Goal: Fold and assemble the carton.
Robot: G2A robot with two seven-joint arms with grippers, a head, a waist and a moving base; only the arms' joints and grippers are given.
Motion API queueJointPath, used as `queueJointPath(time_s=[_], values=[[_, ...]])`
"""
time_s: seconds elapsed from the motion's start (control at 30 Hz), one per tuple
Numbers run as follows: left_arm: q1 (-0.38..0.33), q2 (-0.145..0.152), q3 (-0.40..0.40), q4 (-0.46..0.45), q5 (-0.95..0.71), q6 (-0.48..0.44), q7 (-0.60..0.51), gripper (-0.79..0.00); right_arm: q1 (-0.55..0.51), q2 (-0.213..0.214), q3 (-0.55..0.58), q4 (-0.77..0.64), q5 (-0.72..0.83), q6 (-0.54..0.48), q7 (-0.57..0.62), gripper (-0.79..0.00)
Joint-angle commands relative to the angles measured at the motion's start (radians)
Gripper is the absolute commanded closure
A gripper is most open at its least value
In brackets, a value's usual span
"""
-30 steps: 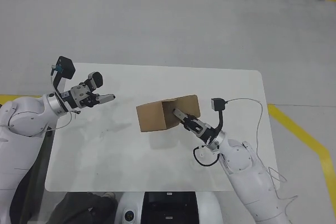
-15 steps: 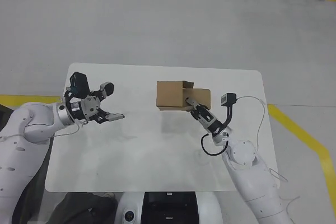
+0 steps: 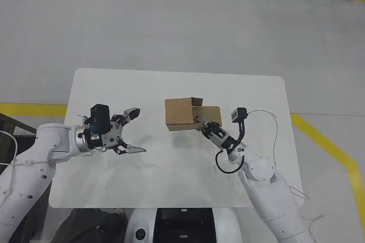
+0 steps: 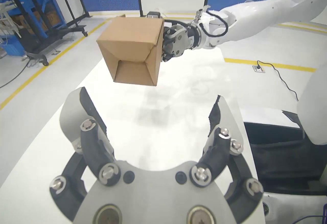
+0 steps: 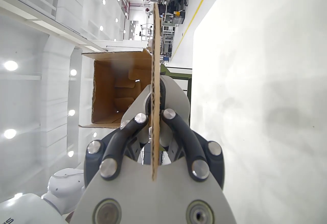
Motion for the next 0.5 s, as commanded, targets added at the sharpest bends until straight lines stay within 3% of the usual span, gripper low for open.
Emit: queueJointPath(time_s=[0.0, 0.27, 0.47], values=[[0.0, 0.0, 0.0, 0.0, -0.002, 0.0, -0.02, -0.785, 0.0, 0.0, 0.0, 0.0, -0.001, 0.0, 0.0, 0.0], [0.0, 0.0, 0.0, 0.0, -0.002, 0.0, -0.02, -0.785, -0.003, 0.0, 0.0, -0.001, 0.002, 0.002, -0.006, 0.0], [-0.011, -0.014, 0.023, 0.018, -0.051, 0.078, -0.061, -0.785, 0.005, -0.004, -0.018, 0.002, 0.027, 0.014, -0.015, 0.0]])
